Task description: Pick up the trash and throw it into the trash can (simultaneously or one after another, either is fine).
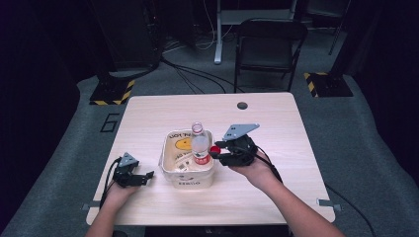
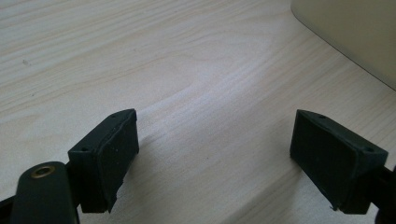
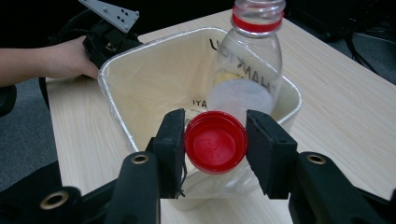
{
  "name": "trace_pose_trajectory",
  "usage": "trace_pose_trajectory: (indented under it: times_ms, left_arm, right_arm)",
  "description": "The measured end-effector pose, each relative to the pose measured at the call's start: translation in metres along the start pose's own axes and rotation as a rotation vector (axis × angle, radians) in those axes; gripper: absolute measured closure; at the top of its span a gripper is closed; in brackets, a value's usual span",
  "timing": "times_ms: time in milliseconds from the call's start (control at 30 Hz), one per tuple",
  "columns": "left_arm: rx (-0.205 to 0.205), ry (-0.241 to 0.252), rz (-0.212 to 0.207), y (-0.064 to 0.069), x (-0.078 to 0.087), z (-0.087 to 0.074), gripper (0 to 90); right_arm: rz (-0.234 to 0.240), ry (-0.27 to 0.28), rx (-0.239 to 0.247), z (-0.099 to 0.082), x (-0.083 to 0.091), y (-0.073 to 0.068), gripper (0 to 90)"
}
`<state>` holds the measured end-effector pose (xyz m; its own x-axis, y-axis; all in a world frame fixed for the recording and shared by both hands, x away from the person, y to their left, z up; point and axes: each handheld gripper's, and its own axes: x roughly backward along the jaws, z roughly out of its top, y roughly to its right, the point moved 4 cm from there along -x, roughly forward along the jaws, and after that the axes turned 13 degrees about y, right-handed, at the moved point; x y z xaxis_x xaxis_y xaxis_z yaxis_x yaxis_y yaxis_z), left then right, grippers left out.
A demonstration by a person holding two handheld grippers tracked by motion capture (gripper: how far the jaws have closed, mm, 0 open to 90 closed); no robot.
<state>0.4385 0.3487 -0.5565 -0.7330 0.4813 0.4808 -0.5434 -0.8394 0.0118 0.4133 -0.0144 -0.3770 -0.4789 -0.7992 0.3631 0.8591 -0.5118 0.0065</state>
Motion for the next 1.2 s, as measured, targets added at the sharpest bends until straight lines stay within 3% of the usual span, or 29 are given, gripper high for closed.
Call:
trace_pose_trajectory:
  times_ms: [667, 1200]
  left_arm:
    - [0.000, 0.000, -0.001, 0.000, 0.000, 0.000, 15.3]
    - [0.002, 0.001, 0.000, 0.000, 0.000, 0.000, 15.3]
  right_arm:
    - [0.049, -0.004, 0.018, 0.001, -0.033, -0.015, 57.8]
    - [0.037, -0.021, 0.019, -0.008, -0.060, -0.018, 57.8]
